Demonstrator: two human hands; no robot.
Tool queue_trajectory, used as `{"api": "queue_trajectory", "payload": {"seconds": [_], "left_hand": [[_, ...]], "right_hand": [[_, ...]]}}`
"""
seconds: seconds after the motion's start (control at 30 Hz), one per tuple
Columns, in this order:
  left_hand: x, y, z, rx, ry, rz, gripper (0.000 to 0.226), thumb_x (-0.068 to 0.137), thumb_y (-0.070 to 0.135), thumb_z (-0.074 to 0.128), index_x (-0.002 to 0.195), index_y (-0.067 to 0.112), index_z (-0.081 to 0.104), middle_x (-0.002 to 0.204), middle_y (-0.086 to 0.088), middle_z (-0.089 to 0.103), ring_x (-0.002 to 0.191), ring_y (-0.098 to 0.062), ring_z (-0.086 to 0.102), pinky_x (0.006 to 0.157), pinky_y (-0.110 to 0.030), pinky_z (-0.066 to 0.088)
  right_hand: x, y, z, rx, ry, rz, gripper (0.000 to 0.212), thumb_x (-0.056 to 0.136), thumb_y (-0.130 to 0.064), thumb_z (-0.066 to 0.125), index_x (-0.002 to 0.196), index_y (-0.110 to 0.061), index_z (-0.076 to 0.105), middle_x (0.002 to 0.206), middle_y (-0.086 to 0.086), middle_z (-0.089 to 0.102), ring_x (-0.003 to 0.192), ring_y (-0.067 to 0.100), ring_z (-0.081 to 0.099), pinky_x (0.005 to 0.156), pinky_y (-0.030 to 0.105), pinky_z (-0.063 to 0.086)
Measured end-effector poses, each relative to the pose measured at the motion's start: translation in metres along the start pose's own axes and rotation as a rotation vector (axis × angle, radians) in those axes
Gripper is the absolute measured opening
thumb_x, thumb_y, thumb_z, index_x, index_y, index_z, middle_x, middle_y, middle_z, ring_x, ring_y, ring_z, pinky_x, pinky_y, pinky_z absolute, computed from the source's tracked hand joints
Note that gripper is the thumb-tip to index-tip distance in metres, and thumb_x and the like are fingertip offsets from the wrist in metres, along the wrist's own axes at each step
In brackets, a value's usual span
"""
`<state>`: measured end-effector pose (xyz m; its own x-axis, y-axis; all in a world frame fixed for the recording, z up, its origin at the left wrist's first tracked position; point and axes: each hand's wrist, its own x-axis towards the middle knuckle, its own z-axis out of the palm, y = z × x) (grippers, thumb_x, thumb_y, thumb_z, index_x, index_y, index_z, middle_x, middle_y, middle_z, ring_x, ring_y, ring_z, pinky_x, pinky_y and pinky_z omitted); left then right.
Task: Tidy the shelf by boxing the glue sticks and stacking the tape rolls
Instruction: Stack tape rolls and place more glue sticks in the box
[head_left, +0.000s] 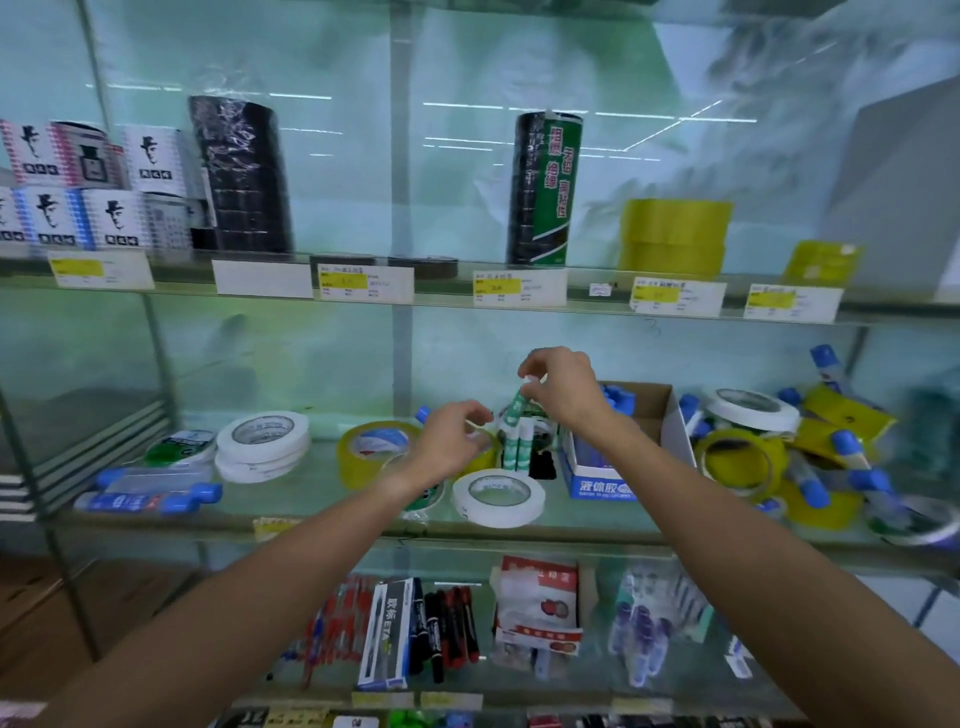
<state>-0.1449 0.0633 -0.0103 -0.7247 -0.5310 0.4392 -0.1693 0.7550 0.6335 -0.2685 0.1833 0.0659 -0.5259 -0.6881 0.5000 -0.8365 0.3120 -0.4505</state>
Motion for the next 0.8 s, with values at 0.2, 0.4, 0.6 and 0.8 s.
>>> {"api": "queue_trajectory", "payload": {"seconds": [0.2, 0.4, 0.6, 0.8], "left_hand": [[0.010, 0.008, 0.026, 0.284, -0.082, 0.148, 0.050, 0.083, 0.000, 0.050, 0.130, 0.014, 0.057, 0.132, -0.007, 0.057, 0.120, -0.027, 0.052, 0.102, -0.036, 0.040], [0.014, 0.002, 0.035, 0.403, -0.070, 0.224, 0.050, 0.079, -0.003, 0.046, 0.123, 0.012, 0.063, 0.127, -0.006, 0.061, 0.110, -0.031, 0.055, 0.095, -0.041, 0.045], [0.016, -0.002, 0.038, 0.436, -0.071, 0.254, 0.049, 0.074, -0.005, 0.045, 0.115, 0.011, 0.065, 0.117, -0.006, 0.063, 0.103, -0.032, 0.057, 0.088, -0.044, 0.048], [0.016, -0.004, 0.040, 0.418, -0.066, 0.255, 0.051, 0.074, -0.007, 0.046, 0.118, 0.012, 0.063, 0.117, -0.008, 0.062, 0.103, -0.032, 0.057, 0.087, -0.046, 0.048]], "right_hand": [[-0.003, 0.013, 0.005, -0.401, -0.144, -0.029, 0.029, 0.083, 0.005, 0.053, 0.106, -0.009, 0.064, 0.108, 0.017, 0.062, 0.099, 0.036, 0.060, 0.077, 0.036, 0.048], [-0.010, 0.014, 0.023, -0.599, -0.203, -0.046, 0.032, 0.087, 0.014, 0.046, 0.114, -0.001, 0.056, 0.119, 0.021, 0.055, 0.111, 0.037, 0.058, 0.079, 0.039, 0.048], [-0.006, 0.019, 0.037, -0.600, -0.216, -0.019, 0.032, 0.090, 0.011, 0.045, 0.118, 0.000, 0.053, 0.123, 0.020, 0.053, 0.114, 0.035, 0.057, 0.085, 0.038, 0.049], [-0.004, 0.022, 0.042, -0.571, -0.206, 0.018, 0.031, 0.089, 0.010, 0.047, 0.117, 0.000, 0.054, 0.122, 0.020, 0.055, 0.113, 0.034, 0.058, 0.086, 0.037, 0.049]]}}
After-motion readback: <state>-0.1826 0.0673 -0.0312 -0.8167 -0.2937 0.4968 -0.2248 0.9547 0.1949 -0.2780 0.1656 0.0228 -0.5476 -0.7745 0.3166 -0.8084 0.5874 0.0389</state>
